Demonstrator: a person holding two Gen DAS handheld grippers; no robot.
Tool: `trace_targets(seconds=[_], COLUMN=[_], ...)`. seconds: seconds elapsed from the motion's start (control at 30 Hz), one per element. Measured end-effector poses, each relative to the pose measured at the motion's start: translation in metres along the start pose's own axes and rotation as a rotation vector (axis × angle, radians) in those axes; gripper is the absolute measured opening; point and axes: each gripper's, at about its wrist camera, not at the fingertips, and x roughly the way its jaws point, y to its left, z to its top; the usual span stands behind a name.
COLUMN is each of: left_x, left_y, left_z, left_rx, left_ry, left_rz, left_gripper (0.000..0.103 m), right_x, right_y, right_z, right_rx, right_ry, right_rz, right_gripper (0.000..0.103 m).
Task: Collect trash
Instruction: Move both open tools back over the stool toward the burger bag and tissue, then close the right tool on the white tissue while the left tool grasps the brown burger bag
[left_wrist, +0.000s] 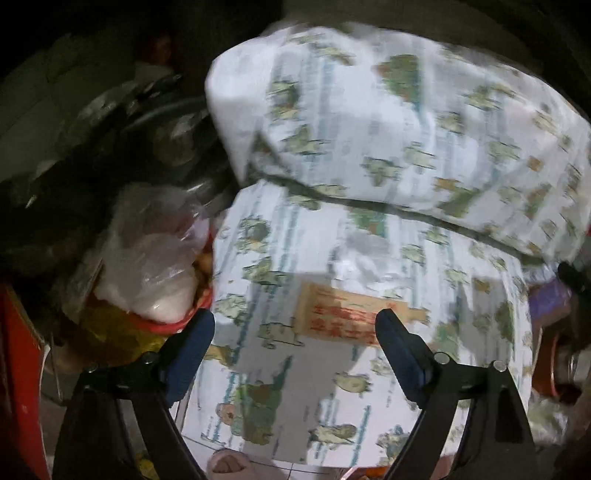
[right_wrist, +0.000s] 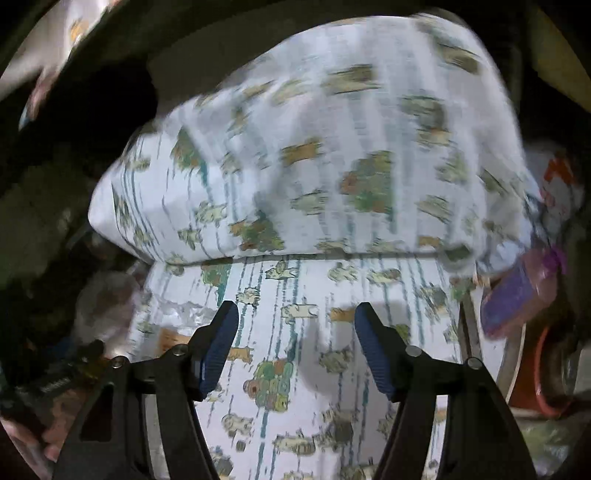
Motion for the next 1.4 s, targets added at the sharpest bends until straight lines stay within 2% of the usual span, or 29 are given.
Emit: trace_targets(seconds=[0.1,0.27,0.37,0.4,0.5,0.57,0.63,0.67,0.7,0.77,0.83,0.93,0.97,1.07,1.17,1.23,1.3,1.4], left_x=[0.016,0.009,0.014,0.019,0.033,0.037,0.039,0.039,0.038,0.036,0.037,0.047,0.053,0.068,0.074,0.076,0.08,0.086], left_y=[0.019,0.028,0.038,0.043,0.055,0.059,0.059,0.059,0.058,0.057,0.056,0.051,0.049,0.046,0.042,0.038,0.032,0.008], left_z=[0.003,0.003,0.003,0.002,0.002,0.001,-0.002,-0.003,-0.003,-0.004,-0.006,-0.018,-0.021,-0.033,-0.039,-0.038,-0.036,-0.035], left_rx=[-0.074,-0.029,-0.042,-0.063,-0.121,-0.143,-0.145,-0.146,-0.148,-0.151,-0.15,-0.133,-0.136,-0.174,-0.191,-0.184,-0.165,-0.067], left_ry=[0.085,0.058,0.069,0.087,0.137,0.151,0.166,0.17,0.171,0.175,0.188,0.222,0.248,0.326,0.342,0.329,0.309,0.304], left_rz=[0.036,0.083,0.094,0.095,0.066,0.058,0.066,0.069,0.067,0.05,0.043,0.084,0.065,-0.06,-0.086,-0.073,-0.07,-0.085], left_gripper=[0.09,0.09,0.09,0.09,0.09,0.09,0.09,0.09,0.09,0.09,0.09,0.09,0.09,0.09,0.09,0.09,0.09,0.09], right_x=[0.04,0.102,0.129,0.137,0.153,0.16,0.168,0.172,0.178,0.183,0.178,0.162,0.159,0.15,0.132,0.111,0.079,0.029], right_y=[0.042,0.095,0.113,0.116,0.119,0.123,0.127,0.127,0.125,0.119,0.115,0.107,0.104,0.095,0.085,0.074,0.06,0.036], right_z=[-0.001,-0.007,-0.01,-0.011,-0.014,-0.016,-0.021,-0.025,-0.028,-0.034,-0.038,-0.047,-0.051,-0.068,-0.077,-0.073,-0.064,-0.052], right_rx=[-0.131,-0.262,-0.276,-0.259,-0.192,-0.196,-0.235,-0.247,-0.246,-0.211,-0.208,-0.208,-0.199,-0.158,-0.118,-0.078,-0.052,-0.001], right_ry=[0.067,0.164,0.204,0.213,0.233,0.222,0.216,0.233,0.268,0.333,0.366,0.405,0.431,0.523,0.554,0.516,0.429,0.284], right_rz=[0.008,0.035,0.115,0.127,0.15,0.138,0.101,0.101,0.118,0.166,0.2,0.225,0.245,0.285,0.326,0.303,0.236,0.141], right_gripper=[0.064,0.062,0.058,0.052,0.048,0.046,0.029,0.017,0.011,0.007,0.005,0.005,0.004,0.004,0.004,0.004,0.004,0.004])
